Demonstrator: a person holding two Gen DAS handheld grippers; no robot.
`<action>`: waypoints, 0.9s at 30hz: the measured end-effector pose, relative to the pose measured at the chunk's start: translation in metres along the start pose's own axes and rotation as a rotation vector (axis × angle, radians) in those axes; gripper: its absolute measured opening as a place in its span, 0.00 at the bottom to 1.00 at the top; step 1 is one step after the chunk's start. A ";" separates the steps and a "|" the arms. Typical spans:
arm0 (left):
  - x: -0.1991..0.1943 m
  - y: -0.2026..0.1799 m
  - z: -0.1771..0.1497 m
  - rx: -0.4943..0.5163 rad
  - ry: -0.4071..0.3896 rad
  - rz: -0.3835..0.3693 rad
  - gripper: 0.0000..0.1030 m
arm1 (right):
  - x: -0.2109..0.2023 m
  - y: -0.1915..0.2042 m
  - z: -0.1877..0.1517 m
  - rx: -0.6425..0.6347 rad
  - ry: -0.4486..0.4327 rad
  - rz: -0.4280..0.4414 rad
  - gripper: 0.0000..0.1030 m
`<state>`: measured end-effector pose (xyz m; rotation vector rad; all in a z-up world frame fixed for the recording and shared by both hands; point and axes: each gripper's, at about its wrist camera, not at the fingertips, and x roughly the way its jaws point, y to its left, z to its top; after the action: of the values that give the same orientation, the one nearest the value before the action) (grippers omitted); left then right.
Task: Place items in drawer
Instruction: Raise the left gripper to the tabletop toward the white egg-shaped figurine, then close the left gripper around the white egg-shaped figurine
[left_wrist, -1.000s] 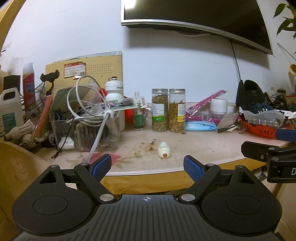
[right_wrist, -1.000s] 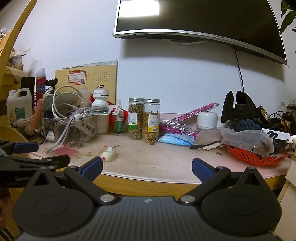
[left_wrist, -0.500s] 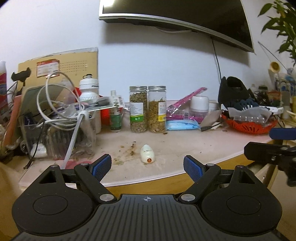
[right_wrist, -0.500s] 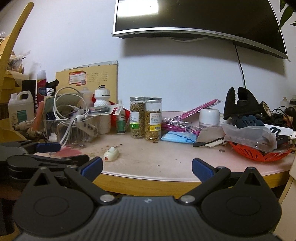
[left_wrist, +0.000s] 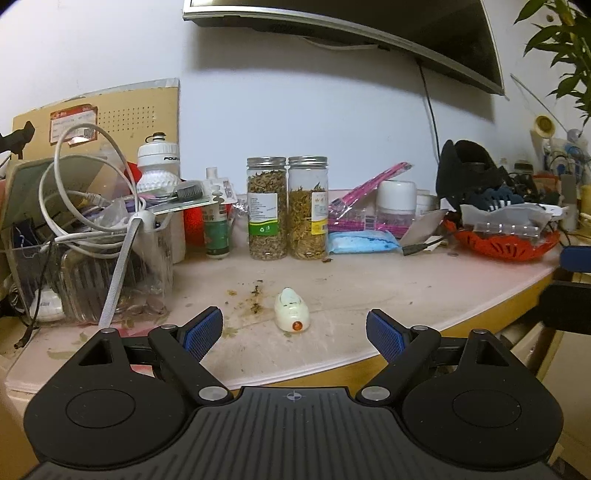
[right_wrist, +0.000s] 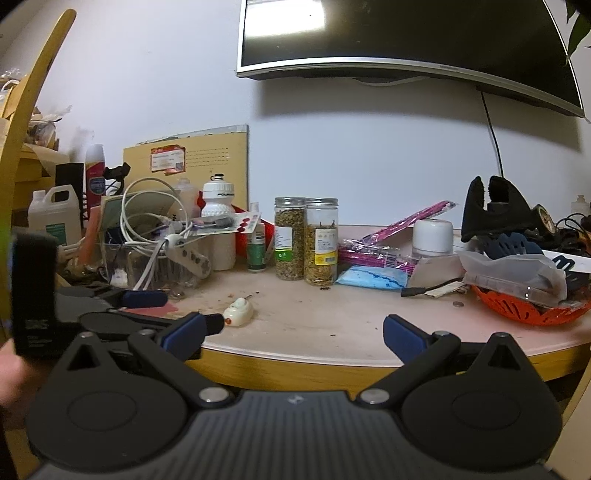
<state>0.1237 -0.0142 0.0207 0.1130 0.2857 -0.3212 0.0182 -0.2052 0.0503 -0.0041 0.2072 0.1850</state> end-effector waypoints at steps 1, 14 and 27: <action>0.004 -0.001 0.000 0.007 0.000 0.001 0.83 | 0.000 0.001 0.000 -0.002 -0.001 0.002 1.00; 0.047 -0.002 -0.002 0.035 0.021 -0.003 0.83 | 0.008 0.007 0.004 -0.031 -0.003 0.019 1.00; 0.075 -0.004 -0.005 0.016 0.045 -0.031 0.84 | 0.007 0.009 0.005 -0.052 -0.010 0.024 1.00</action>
<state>0.1896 -0.0395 -0.0065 0.1319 0.3301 -0.3516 0.0242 -0.1951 0.0536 -0.0527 0.1927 0.2143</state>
